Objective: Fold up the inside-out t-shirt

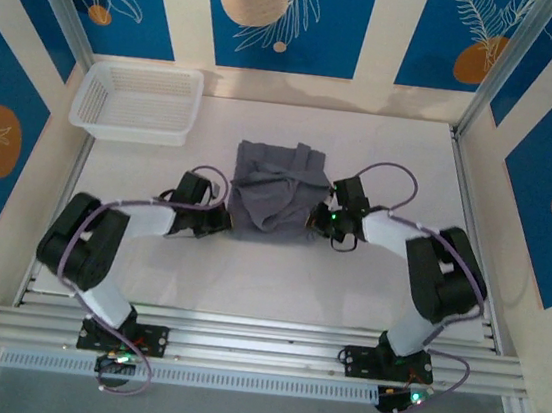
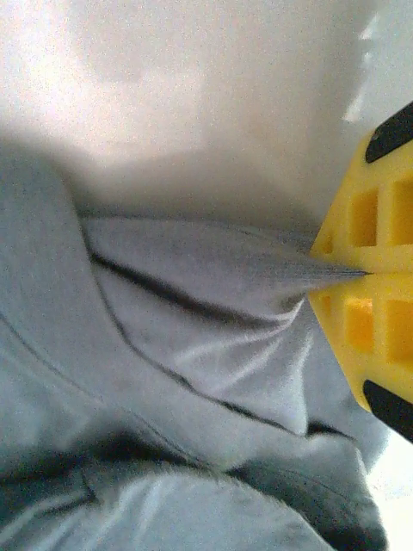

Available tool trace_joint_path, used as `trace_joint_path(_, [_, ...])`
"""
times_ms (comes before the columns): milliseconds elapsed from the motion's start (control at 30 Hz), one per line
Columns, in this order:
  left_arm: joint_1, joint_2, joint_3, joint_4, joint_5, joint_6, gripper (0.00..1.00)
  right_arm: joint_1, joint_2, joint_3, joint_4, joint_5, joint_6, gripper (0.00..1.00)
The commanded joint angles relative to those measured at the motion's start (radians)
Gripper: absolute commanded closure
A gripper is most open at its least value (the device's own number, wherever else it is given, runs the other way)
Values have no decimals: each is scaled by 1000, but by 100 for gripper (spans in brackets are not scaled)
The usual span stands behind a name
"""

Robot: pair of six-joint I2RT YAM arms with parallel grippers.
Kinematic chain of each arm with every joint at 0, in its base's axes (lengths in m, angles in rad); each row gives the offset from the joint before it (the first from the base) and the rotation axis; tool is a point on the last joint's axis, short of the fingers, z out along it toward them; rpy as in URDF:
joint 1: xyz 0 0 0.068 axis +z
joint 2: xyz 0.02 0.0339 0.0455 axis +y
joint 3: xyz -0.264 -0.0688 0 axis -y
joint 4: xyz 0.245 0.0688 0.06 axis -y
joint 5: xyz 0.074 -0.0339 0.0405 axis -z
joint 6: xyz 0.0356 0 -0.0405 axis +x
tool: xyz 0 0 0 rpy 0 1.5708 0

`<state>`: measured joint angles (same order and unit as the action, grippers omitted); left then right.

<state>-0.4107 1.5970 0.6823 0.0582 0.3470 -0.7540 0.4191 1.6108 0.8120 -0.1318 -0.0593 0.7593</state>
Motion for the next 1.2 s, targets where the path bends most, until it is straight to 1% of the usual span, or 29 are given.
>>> trace_joint_path(0, [-79,-164,-100,-102,-56,-49,90,68,-197,-147,-121,93,47,95])
trace_joint_path(33, [-96,-209,-119,-127,-84,-59,78,80,-245,-184,-129,91,56,83])
trace_joint_path(67, [-112,-257,-133,-161,-109,-66,63,89,-292,-210,-148,84,62,63])
trace_joint_path(100, [-125,-306,-141,-193,-132,-70,56,96,-330,-222,-186,94,71,51])
trace_joint_path(133, [-141,-356,-140,-227,-155,-68,51,97,-364,-221,-227,105,77,46])
trace_joint_path(200, [-174,-430,-120,-287,-191,-69,48,83,-419,-205,-284,131,73,43])
trace_joint_path(300, [-255,-458,-87,-291,-197,-121,47,10,-459,-178,-295,145,74,43])
trace_joint_path(433, [-338,-345,-25,-276,-182,-160,47,-137,-381,-130,-237,92,49,43])
trace_joint_path(467, [-350,-310,-15,-256,-173,-162,45,-159,-349,-123,-207,73,40,43])
trace_joint_path(500, [-357,-274,-10,-216,-153,-166,40,-179,-310,-111,-182,57,36,43])
trace_joint_path(533, [-364,-241,-9,-169,-136,-171,35,-196,-267,-100,-155,32,29,43])
trace_joint_path(567, [-368,-212,-4,-141,-127,-174,33,-205,-233,-90,-129,11,18,43])
trace_joint_path(633, [-373,-156,11,-91,-119,-176,31,-221,-164,-71,-82,-12,9,43])
trace_joint_path(700, [-375,-108,34,-42,-119,-177,31,-229,-95,-50,-32,-43,8,43])
trace_joint_path(800, [-378,-55,80,-4,-116,-175,35,-225,-9,-22,10,-87,30,46])
trace_joint_path(867, [-378,-27,97,10,-113,-169,39,-220,19,-19,45,-101,51,50])
trace_joint_path(933, [-379,1,109,14,-109,-166,44,-213,35,-15,61,-103,69,57])
trace_joint_path(1000, [-379,15,112,28,-98,-171,50,-203,37,-11,65,-107,77,70])
trace_joint_path(1067, [-379,21,116,38,-86,-177,53,-190,34,-4,43,-97,73,81])
trace_joint_path(1100, [-379,21,118,38,-85,-176,54,-186,31,-1,28,-90,68,83])
trace_joint_path(1167, [-379,10,114,39,-88,-177,55,-180,23,1,6,-81,65,84])
